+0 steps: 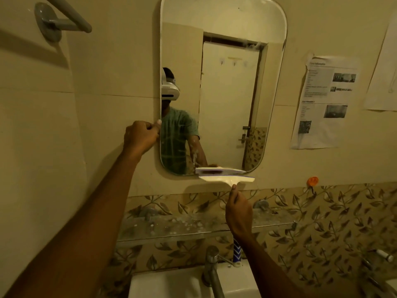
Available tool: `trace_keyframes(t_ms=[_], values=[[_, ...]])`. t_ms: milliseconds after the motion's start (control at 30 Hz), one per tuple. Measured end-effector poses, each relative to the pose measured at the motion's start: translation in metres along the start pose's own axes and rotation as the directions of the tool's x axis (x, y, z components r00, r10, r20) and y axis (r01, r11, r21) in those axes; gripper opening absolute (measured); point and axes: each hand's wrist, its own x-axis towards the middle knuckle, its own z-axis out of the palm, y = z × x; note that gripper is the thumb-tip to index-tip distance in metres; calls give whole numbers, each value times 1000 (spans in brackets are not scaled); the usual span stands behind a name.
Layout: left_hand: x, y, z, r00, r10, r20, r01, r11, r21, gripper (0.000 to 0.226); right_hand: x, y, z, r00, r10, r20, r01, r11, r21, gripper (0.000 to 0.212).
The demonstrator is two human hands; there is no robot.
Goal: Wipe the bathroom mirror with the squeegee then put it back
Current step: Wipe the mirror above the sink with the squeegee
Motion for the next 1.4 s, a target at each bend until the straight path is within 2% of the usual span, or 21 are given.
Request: trace_keyframes(t_ms=[67, 133, 267, 367, 467, 567, 667, 767, 900, 1167, 1300, 1400], values=[[4, 11, -10, 999, 25, -41, -24, 999, 24, 41, 0, -11, -3, 999, -21, -42, 23, 999, 41, 55], [12, 24, -19, 994, 60, -92, -66, 996, -66, 35, 6, -30, -9, 996, -52, -78, 58, 995, 76, 50], [35, 61, -33, 989, 125, -79, -140, 961, -237, 31, 36, -82, -21, 973, -181, -145, 203, 967, 156, 47], [55, 92, -39, 981, 164, -101, -189, 919, -346, 37, 69, -129, -29, 945, -290, -152, 319, 919, 232, 44], [74, 108, -40, 978, 176, -111, -205, 903, -377, 44, 95, -179, -43, 913, -384, -135, 407, 867, 288, 43], [81, 122, -42, 980, 158, -121, -194, 895, -401, 54, 121, -230, -56, 866, -479, -143, 499, 809, 311, 42], [86, 131, -43, 989, 91, -116, -133, 888, -439, 59, 148, -279, -65, 838, -514, -182, 545, 778, 314, 46], [95, 129, -41, 995, 31, -93, -71, 885, -460, 61, 172, -326, -71, 819, -523, -235, 573, 764, 297, 50], [101, 129, -38, 987, 29, -157, -96, 893, -439, 55, 196, -368, -70, 833, -510, -217, 552, 794, 254, 51], [103, 120, -32, 983, 50, -177, -134, 851, -507, 57, 195, -377, -46, 859, -474, -193, 506, 843, 183, 48], [105, 118, -36, 995, 42, -86, -85, 798, -597, 68, 154, -325, -28, 865, -479, -149, 501, 839, 211, 49], [106, 116, -39, 997, 58, -40, -71, 792, -607, 72, 115, -262, -4, 904, -419, -88, 426, 861, 279, 42]])
